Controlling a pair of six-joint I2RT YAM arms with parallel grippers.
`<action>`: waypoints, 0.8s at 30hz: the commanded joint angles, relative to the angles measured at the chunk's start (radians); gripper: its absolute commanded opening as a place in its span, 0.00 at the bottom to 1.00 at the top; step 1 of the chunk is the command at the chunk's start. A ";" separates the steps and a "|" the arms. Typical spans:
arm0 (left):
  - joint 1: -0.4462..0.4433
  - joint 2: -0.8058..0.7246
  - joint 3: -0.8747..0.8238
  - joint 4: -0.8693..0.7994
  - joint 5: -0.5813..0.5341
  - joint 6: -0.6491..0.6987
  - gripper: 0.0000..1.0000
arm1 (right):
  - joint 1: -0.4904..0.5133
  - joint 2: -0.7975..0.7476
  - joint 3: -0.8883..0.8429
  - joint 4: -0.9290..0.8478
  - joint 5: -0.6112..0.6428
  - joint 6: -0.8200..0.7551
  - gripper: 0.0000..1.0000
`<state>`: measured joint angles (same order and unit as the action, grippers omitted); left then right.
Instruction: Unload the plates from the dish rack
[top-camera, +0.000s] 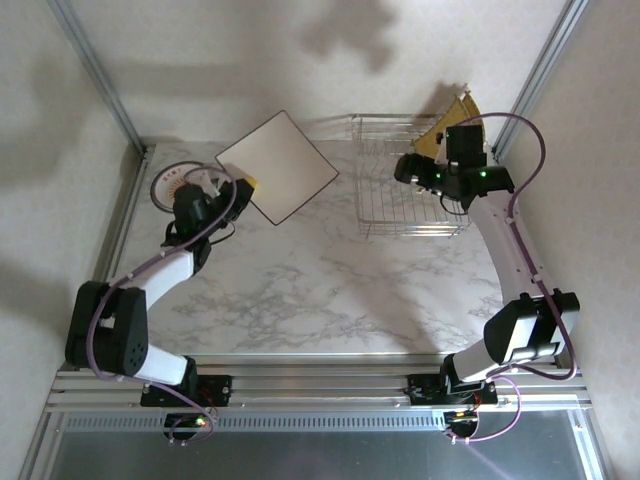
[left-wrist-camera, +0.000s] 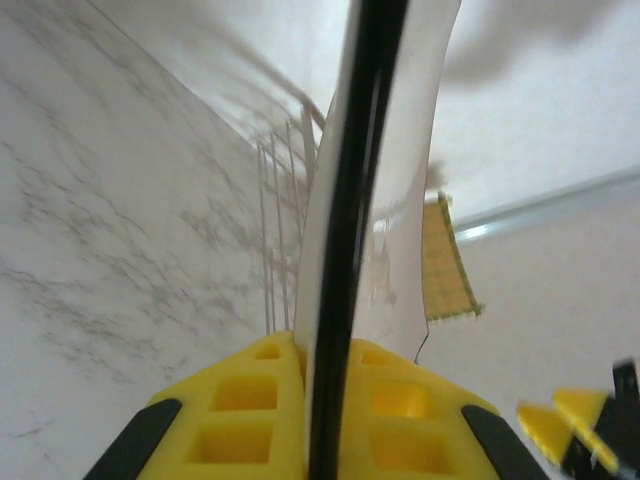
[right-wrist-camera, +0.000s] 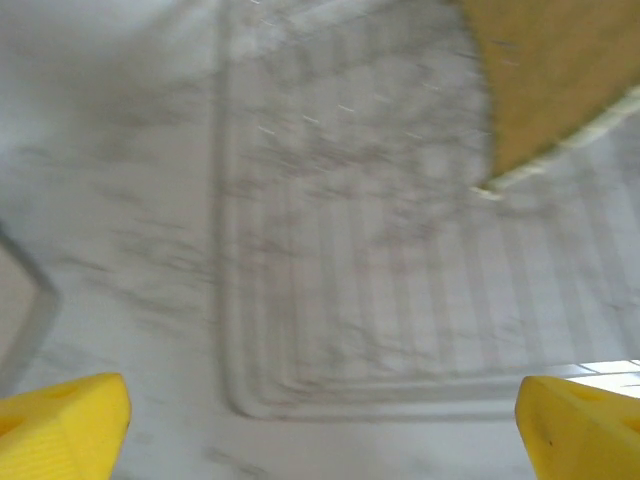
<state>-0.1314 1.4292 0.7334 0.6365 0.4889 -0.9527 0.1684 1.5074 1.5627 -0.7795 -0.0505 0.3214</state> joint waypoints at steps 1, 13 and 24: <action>-0.016 -0.092 -0.078 0.282 -0.312 -0.119 0.00 | -0.018 0.005 0.065 -0.252 0.179 -0.155 0.99; -0.132 -0.004 -0.210 0.461 -0.756 -0.307 0.00 | -0.028 0.096 0.184 -0.405 0.184 -0.258 0.99; -0.234 0.357 -0.059 0.673 -0.843 -0.446 0.00 | -0.030 0.076 0.133 -0.367 0.129 -0.266 0.99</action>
<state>-0.3424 1.7649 0.5636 1.0187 -0.3008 -1.3376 0.1463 1.6012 1.7119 -1.1450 0.1005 0.0731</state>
